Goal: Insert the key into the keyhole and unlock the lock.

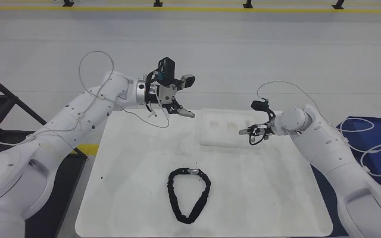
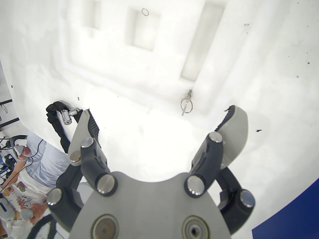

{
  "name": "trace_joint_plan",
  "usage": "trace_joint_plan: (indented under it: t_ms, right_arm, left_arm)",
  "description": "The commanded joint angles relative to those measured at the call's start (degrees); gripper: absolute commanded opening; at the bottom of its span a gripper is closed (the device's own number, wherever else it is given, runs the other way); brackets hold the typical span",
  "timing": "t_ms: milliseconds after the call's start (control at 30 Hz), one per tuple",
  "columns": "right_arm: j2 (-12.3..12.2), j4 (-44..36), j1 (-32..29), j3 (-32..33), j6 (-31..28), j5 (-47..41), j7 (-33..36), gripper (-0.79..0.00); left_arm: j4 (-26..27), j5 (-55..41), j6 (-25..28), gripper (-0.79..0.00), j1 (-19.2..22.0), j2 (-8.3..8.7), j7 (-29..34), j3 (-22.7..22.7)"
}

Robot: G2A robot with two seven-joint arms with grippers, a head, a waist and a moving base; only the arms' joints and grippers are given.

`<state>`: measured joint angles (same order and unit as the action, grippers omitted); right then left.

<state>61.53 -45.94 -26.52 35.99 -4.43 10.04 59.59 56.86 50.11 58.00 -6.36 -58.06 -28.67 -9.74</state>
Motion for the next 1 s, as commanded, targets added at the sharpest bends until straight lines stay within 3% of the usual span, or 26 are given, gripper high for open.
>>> trace_joint_plan:
  t_ms: [0,467,700,967]
  right_arm:
    - [-0.1,-0.4,-0.4,0.4,1.6,0.1,-0.1,0.0]
    - [0.9,-4.2,-2.3,-1.6,4.9,7.4,0.4,0.0]
    - [1.8,-3.0,-1.9,-2.2,5.6,10.1,-0.3,-0.274]
    - [2.8,-1.3,-1.6,-2.5,7.2,12.2,-0.4,-0.428]
  left_arm:
    - [0.0,0.0,0.0,0.0,0.0,0.0,0.0,0.0]
    - [0.0,0.0,0.0,0.0,0.0,0.0,0.0,0.0]
    - [0.0,0.0,0.0,0.0,0.0,0.0,0.0,0.0]
    - [0.0,0.0,0.0,0.0,0.0,0.0,0.0,0.0]
